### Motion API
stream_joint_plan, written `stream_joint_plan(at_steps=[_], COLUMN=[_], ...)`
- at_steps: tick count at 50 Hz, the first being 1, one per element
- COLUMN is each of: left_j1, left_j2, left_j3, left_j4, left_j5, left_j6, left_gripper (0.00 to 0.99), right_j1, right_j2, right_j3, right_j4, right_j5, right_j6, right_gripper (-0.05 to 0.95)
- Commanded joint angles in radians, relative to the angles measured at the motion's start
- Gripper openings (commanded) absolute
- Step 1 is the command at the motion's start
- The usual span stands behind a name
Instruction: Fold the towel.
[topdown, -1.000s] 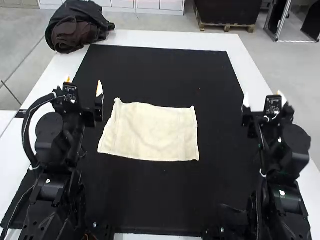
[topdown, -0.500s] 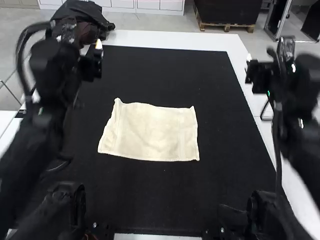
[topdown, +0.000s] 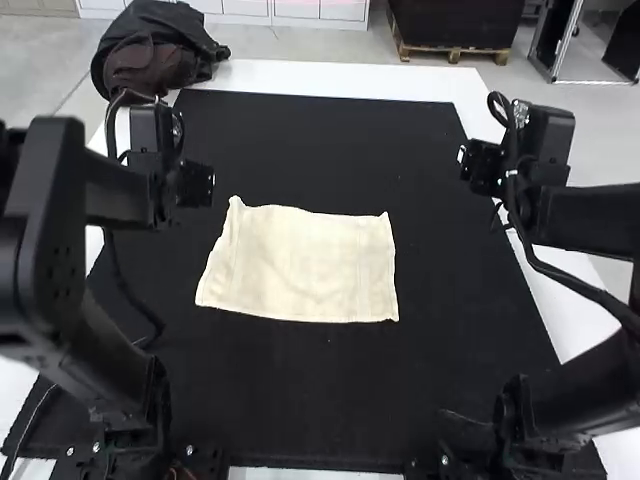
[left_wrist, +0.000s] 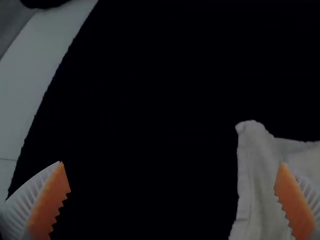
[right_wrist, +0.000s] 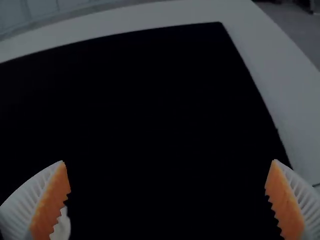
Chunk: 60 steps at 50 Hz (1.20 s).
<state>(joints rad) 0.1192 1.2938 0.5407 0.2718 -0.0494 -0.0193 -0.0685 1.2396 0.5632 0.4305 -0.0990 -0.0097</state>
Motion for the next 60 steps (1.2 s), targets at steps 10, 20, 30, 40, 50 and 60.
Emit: stream_joint_plan(at_steps=[10, 20, 30, 40, 50, 60], left_j1=[0.002, -0.001, -0.001, -0.001, 0.0, 0.002], left_j2=[0.147, 0.269, 0.361, 0.427, 0.486, 0.526], left_j3=[0.044, 0.1, 0.145, 0.165, 0.197, 0.226], left_j4=[-0.002, 0.003, 0.015, 0.053, 0.07, 0.086], left_j5=[0.164, 0.175, 0.18, 0.191, 0.198, 0.2], left_j6=[-0.048, -0.044, -0.033, -0.034, -0.034, -0.039], left_gripper=[0.961, 0.961, 0.961, 0.959, 0.959, 0.957], right_j1=[0.122, 0.191, 0.23, 0.271, 0.315, 0.346], right_j2=[0.164, 0.254, 0.343, 0.446, 0.54, 0.607], right_j3=[0.035, 0.075, 0.115, 0.158, 0.202, 0.241], right_j4=[-0.042, -0.038, -0.032, -0.01, 0.016, 0.028], right_j5=[-0.022, -0.03, -0.038, -0.039, -0.038, -0.034], right_j6=[-0.05, -0.038, -0.015, 0.002, 0.03, 0.053], right_gripper=[0.91, 0.9, 0.9, 0.91, 0.91, 0.91])
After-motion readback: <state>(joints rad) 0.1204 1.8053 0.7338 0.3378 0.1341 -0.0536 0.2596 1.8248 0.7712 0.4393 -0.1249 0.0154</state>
